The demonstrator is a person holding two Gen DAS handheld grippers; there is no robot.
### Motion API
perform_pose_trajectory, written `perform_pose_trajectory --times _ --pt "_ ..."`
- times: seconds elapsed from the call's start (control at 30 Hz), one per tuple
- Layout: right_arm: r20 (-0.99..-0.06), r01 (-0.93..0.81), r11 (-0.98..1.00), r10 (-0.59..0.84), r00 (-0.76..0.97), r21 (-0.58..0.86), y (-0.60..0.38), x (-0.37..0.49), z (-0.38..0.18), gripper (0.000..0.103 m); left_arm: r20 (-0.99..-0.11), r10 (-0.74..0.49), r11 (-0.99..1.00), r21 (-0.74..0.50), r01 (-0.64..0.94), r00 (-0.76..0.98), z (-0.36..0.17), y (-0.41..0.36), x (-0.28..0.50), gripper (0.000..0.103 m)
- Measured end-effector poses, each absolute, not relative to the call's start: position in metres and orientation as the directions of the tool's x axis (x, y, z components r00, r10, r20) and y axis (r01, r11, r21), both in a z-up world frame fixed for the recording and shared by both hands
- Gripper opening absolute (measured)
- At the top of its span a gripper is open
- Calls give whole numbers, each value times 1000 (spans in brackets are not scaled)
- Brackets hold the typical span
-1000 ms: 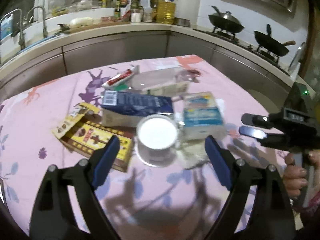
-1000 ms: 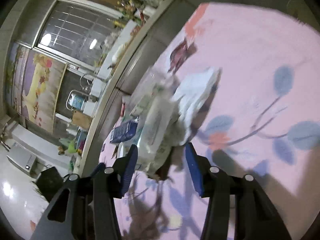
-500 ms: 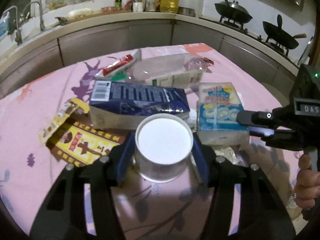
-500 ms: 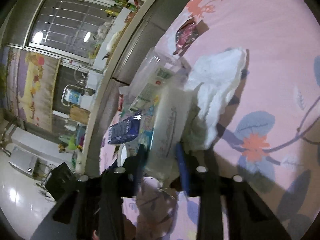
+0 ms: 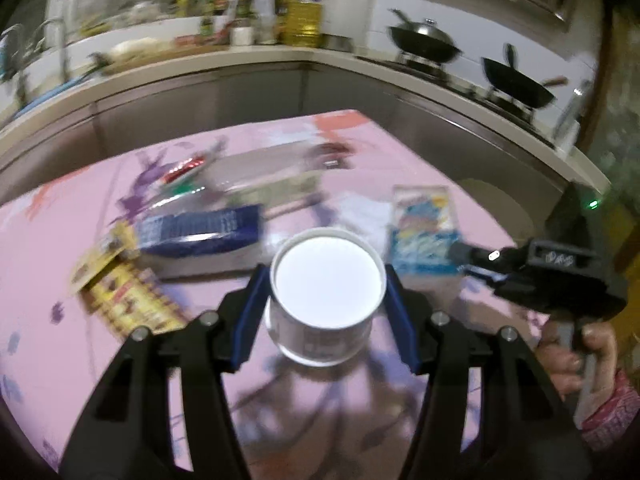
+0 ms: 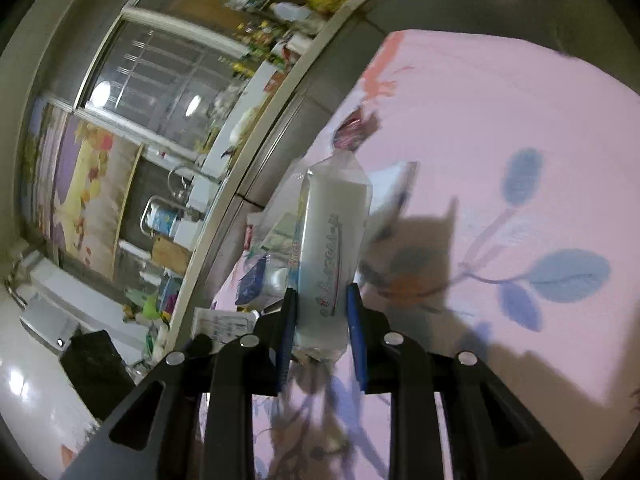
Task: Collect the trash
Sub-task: 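Grasp the white yogurt cup with the left gripper while the right gripper grasps the wrapped white package, then carry both items over the beige bin and open both grippers to drop them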
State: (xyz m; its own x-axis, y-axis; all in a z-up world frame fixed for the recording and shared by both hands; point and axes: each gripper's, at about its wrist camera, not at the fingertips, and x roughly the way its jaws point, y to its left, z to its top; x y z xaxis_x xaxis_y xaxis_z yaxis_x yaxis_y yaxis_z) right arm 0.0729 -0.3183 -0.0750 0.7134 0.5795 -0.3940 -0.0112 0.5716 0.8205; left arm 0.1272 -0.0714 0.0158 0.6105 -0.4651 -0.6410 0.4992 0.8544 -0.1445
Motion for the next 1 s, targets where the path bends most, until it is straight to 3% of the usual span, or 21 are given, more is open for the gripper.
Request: perform_pose_trajectory --times 0.17,0.4,0.6,0.83,0.93,1.0 --pt "-339 22 528 512 789 849 -376 53 -78 23 -662 -544 772 -153 617 516 24 -148 139 55" --pt "-301 122 482 313 901 867 -486 23 -81 23 -692 -627 645 -203 737 359 26 -283 173 55" --pt "-391 288 532 90 916 796 -562 20 -91 23 -712 -644 591 -231 773 280 16 -398 208 55" --pt "-495 404 627 -33 868 666 -576 43 -101 24 -762 -598 593 -212 777 248 -18 -477 234 55" --pt "-510 411 648 -41 859 641 -578 48 -108 30 -789 -562 603 -184 776 249 -34 -494 238 55" --pt "-508 414 649 -49 860 638 -577 47 -110 44 -807 -537 613 -171 771 247 -42 -501 240 60"
